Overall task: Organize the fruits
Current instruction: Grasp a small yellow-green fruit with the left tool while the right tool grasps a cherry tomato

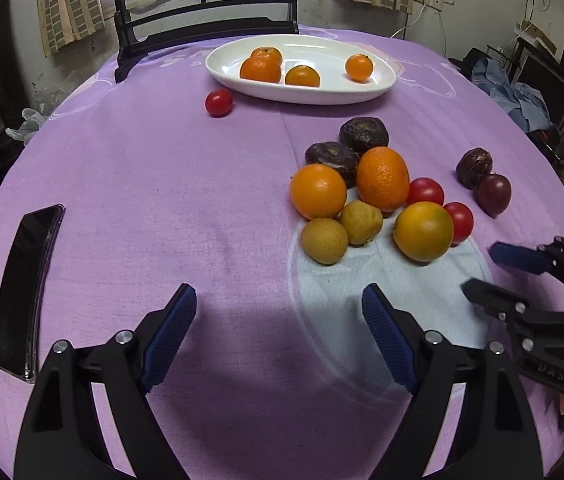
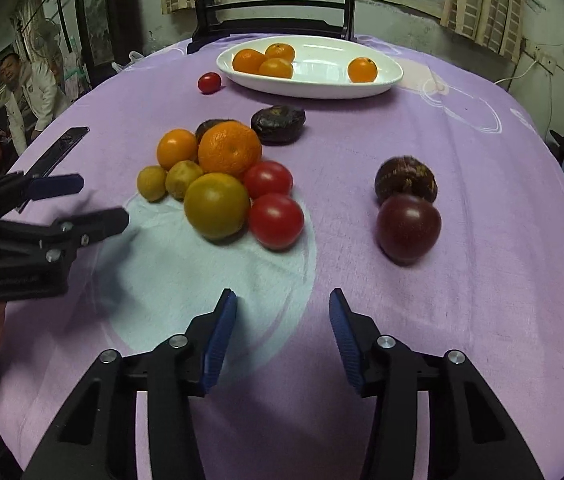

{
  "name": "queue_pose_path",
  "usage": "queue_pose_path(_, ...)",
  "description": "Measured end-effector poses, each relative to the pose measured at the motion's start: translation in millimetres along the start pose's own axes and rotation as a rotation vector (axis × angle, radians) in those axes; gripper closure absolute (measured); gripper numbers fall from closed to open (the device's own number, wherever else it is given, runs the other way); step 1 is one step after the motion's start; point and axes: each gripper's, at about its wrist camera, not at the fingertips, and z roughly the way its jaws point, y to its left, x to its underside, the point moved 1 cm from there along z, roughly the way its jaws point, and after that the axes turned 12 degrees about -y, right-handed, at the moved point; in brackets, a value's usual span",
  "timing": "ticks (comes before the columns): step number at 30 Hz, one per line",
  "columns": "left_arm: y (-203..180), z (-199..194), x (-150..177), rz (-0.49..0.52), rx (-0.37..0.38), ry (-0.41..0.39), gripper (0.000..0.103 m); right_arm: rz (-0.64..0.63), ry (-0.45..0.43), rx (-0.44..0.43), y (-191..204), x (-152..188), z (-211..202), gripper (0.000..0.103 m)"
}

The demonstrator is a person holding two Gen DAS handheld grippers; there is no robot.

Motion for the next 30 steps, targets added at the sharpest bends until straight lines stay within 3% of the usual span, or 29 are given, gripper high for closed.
queue_pose_path(11, 3.1, 10.3, 3.5, -0.022, 0.028, 0.019, 0.02, 0.025, -0.012, -0.01, -4.1, -26.1, 27.5, 0.054)
queue_pose_path(13, 1.6, 10.7, 3.5, -0.012, 0.023, 0.016, 0.02, 0.028, -0.024, -0.021, -4.2, -27.0, 28.1, 0.061)
queue_pose_path(14, 0.8, 10.9, 3.5, -0.007, 0.021, 0.016, 0.02, 0.036, -0.034, -0.053, -3.9, -26.9, 27.5, 0.073)
queue_pose_path(24, -7.4, 12.6, -1.7, 0.03, -0.021, 0.012, 0.02, 0.057, -0.065, -0.101, -1.5, -14.5, 2.0, 0.073)
queue_pose_path(30, -21.1, 18.0, -7.7, 0.085, -0.019, 0.016, 0.034, 0.082, -0.072, -0.129, -4.3, -7.9, -5.1, 0.073)
